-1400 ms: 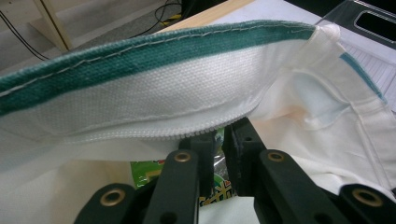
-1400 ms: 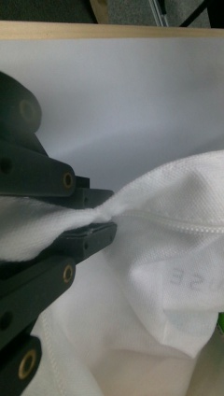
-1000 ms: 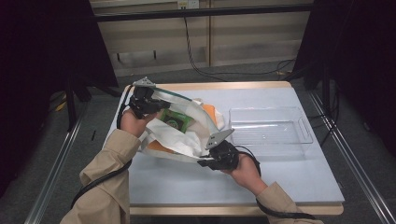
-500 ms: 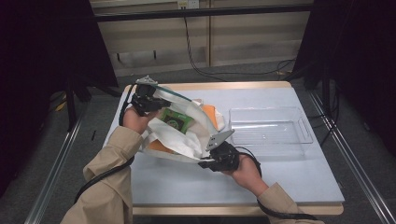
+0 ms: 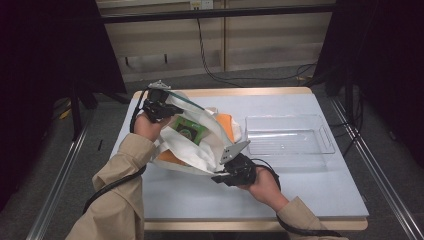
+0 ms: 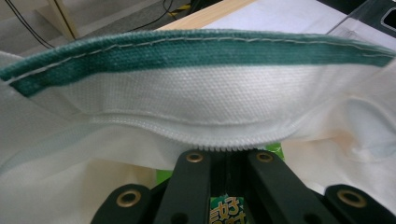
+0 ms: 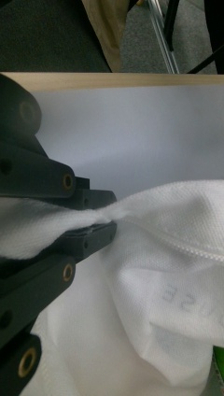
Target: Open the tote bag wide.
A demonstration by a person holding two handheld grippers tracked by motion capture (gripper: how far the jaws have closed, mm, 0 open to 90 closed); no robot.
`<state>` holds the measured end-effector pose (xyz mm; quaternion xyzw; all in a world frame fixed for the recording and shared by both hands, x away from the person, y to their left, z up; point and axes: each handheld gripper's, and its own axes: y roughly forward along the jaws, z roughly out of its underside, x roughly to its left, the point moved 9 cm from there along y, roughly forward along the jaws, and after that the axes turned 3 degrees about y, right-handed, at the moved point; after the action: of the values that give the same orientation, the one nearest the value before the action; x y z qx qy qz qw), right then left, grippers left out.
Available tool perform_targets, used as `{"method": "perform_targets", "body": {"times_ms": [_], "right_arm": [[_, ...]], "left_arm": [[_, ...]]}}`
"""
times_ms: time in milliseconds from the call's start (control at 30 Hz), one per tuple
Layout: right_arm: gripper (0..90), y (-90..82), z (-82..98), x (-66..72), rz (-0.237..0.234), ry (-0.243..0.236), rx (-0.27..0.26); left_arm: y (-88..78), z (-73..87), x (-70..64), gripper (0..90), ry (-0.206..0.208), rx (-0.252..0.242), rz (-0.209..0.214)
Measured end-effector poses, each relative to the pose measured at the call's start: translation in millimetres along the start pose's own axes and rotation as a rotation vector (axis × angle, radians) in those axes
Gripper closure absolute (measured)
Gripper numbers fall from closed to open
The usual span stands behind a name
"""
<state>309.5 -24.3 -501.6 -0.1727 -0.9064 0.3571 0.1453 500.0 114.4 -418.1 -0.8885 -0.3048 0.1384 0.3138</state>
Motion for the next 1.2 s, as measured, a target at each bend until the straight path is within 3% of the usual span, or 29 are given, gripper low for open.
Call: {"method": "perform_targets", "body": {"times_ms": [167, 233, 300, 367, 500, 667, 933, 1200], "right_arm": [[83.5, 0.6, 2.2, -0.2, 0.000, -0.004, 0.000], [83.6, 0.5, 2.6, 0.0, 0.001, 0.000, -0.003], [83.5, 0.6, 2.7, 1.3, -0.002, 0.007, -0.002], [83.5, 1.0, 3.0, 0.5, -0.002, 0.004, -0.004], [83.5, 1.3, 2.8, 0.9, -0.002, 0.003, 0.000], [83.5, 2.5, 3.7, -0.6, 0.002, -0.002, 0.000], [83.4, 4.5, 4.7, -0.4, 0.002, 0.004, 0.003], [83.3, 4.1, 4.4, -1.6, -0.007, 0.017, -0.008]], "left_arm": [[3.5, -2.1, -0.2, 90.0, -0.028, -0.015, -0.008], [3.2, -1.2, 2.2, 90.0, -0.003, 0.001, -0.008], [4.8, -2.5, 2.8, 90.0, -0.028, -0.016, -0.015], [4.8, -1.1, 5.5, 90.0, -0.014, 0.001, -0.015], [8.3, -2.6, 7.3, 90.0, -0.038, -0.017, -0.022], [11.5, -1.4, 12.0, 90.0, -0.034, 0.011, -0.024], [21.0, 0.4, 17.2, 90.0, -0.069, 0.019, -0.031], [25.6, 1.9, 21.3, 90.0, -0.066, 0.036, -0.039]]}}
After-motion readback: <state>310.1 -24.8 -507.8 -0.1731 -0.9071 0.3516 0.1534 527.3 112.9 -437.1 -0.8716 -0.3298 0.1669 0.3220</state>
